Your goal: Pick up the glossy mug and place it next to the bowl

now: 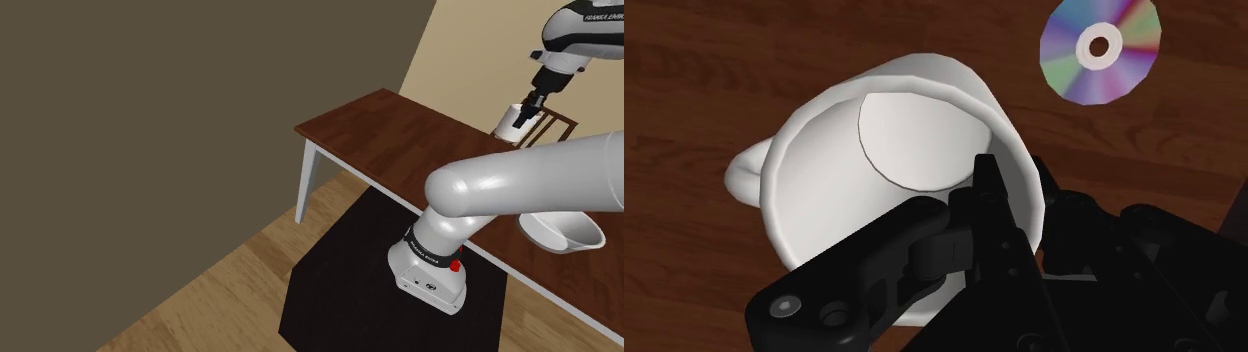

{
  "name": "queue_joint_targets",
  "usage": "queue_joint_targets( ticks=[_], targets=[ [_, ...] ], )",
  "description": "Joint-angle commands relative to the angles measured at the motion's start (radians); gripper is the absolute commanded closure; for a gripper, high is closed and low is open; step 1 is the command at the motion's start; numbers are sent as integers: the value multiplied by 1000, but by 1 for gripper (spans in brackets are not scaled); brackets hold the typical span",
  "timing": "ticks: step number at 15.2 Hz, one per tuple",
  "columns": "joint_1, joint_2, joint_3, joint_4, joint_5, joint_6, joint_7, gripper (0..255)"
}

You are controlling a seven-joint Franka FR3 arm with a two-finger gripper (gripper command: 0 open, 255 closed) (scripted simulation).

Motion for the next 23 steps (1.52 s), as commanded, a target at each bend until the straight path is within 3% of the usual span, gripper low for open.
queue_joint_targets(
  ticks=[1, 7, 13, 23],
  targets=[
    [4, 11, -49, 34, -14, 3, -50, 255],
    [50, 47, -212, 164, -40, 5, -198, 255],
    [166, 77, -417, 333, -54, -2, -339, 255],
    [192, 59, -497, 259, -103, 94, -318, 255]
  ],
)
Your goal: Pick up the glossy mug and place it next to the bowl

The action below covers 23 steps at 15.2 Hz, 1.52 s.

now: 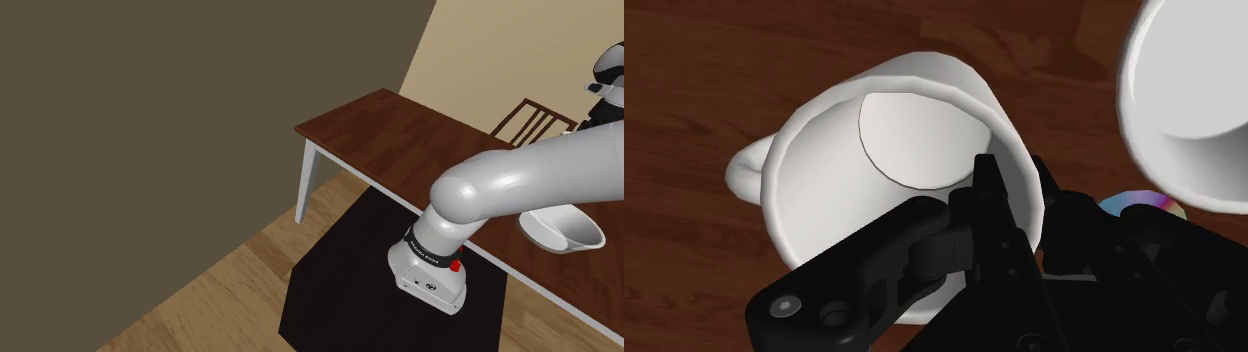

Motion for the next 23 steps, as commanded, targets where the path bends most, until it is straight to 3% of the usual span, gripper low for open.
queue_joint_targets(
  ticks=[1, 23],
  targets=[
    [6, -3, -17, -18, -11, 23, 7, 255],
    [128, -46, -255, -140, -152, 236, 85, 255]
  ],
)
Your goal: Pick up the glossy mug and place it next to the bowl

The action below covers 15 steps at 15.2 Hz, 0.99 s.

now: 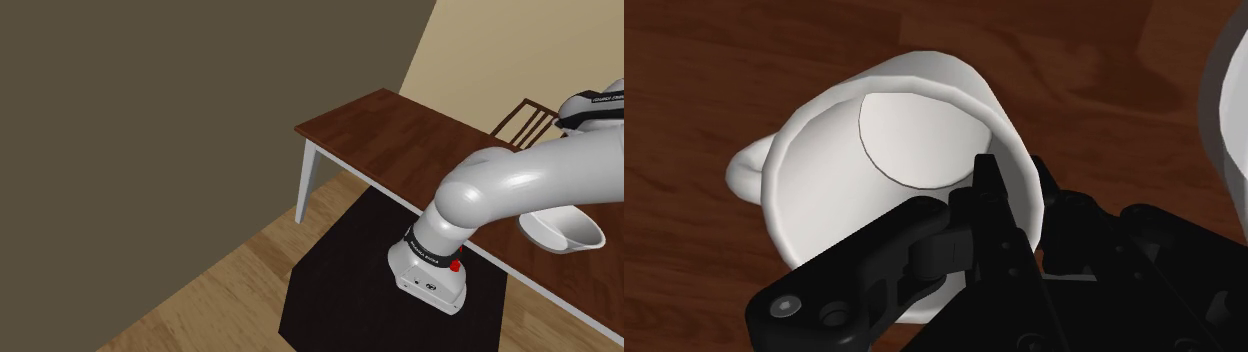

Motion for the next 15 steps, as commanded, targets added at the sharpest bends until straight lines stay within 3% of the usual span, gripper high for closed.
queue_joint_targets(
  ticks=[1, 6, 7, 12, 15],
  targets=[
    [4, -1, -5, -2, -4, 5, 3, 255],
    [4, -1, -5, -2, -4, 5, 3, 255],
    [4, -1, -5, -2, -4, 5, 3, 0],
    [4, -1, -5, -2, -4, 5, 3, 0],
    [-61, 22, 97, 21, 56, -65, -28, 0]
  ],
)
